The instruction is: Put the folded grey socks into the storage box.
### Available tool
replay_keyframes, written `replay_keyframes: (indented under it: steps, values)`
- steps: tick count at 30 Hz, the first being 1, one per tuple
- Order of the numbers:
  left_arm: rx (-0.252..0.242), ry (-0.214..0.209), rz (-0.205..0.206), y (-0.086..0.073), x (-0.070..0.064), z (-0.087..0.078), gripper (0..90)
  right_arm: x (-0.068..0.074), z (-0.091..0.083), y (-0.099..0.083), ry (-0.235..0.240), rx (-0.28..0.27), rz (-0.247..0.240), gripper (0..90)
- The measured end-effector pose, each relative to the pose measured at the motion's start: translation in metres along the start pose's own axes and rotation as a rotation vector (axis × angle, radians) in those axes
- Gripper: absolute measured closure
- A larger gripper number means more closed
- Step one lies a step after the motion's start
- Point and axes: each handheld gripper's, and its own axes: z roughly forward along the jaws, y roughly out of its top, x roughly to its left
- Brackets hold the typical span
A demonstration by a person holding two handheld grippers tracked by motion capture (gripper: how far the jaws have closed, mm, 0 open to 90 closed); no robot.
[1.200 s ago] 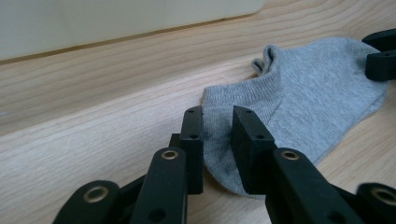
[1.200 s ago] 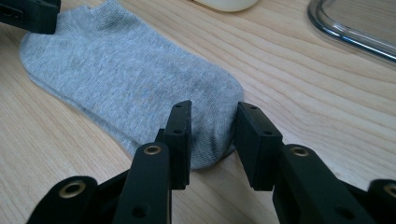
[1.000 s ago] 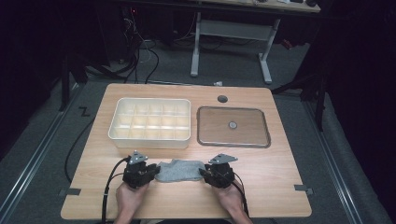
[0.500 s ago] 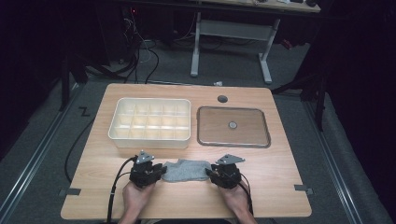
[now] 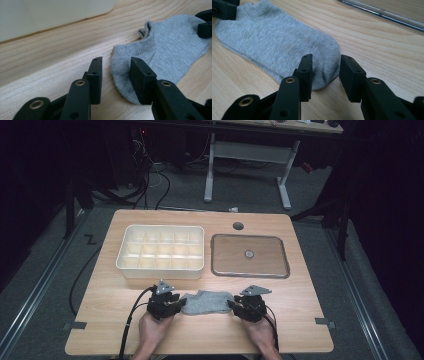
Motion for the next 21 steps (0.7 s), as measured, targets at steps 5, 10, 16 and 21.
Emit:
replay_keyframes:
  steps: [5,10,16,21]
  values:
    - [0.009,-0.005,-0.006,0.001,-0.001,0.002,57.4,-0.002,-0.001,0.000,-0.004,0.006,0.004,63.3]
    - [0.009,0.000,-0.019,0.002,-0.001,0.002,48.2,-0.003,-0.002,0.001,0.020,0.018,0.009,56.3]
    - [0.006,-0.007,-0.032,0.003,-0.004,-0.001,44.7,0.005,-0.013,0.007,0.018,-0.029,-0.003,54.3]
    - [0.002,0.012,-0.020,0.000,-0.004,0.000,45.2,0.022,-0.021,0.021,0.086,-0.069,-0.033,63.8]
